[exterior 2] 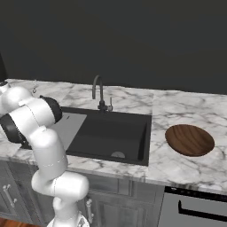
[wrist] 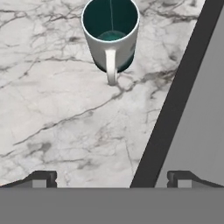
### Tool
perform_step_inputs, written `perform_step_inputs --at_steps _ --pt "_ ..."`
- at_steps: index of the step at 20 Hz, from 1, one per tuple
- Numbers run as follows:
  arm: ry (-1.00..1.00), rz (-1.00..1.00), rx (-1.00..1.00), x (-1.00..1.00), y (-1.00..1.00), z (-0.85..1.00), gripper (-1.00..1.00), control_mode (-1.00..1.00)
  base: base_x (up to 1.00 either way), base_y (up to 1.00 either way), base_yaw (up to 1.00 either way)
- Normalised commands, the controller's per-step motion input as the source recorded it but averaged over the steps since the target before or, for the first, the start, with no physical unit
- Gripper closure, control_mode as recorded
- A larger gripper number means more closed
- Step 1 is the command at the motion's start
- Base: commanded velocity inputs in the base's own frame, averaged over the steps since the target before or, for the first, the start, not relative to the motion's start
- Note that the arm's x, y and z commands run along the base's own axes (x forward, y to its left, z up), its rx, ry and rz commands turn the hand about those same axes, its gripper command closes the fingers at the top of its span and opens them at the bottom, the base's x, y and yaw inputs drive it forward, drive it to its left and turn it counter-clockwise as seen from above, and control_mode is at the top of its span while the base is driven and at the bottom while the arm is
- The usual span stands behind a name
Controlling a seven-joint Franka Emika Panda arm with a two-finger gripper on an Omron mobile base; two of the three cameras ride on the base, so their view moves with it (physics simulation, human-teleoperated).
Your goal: Pick the mug and place it in the sink. Pick the bowl and place it in the open cabinet and then close the cabinet.
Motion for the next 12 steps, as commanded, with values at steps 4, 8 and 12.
perform_step_inputs --at_steps 4,8,12 --pt "0.0 0.0 -0.04 0.17 0.08 -0.12 -1.0 -1.0 0.0 0.0 0.0" --pt "0.0 0.0 0.0 0.15 0.12 -0.04 -1.0 -1.0 0.0 0.0 0.0" --pt "0.0 0.0 0.0 0.19 0.12 -0.01 -1.0 -1.0 0.0 0.0 0.0"
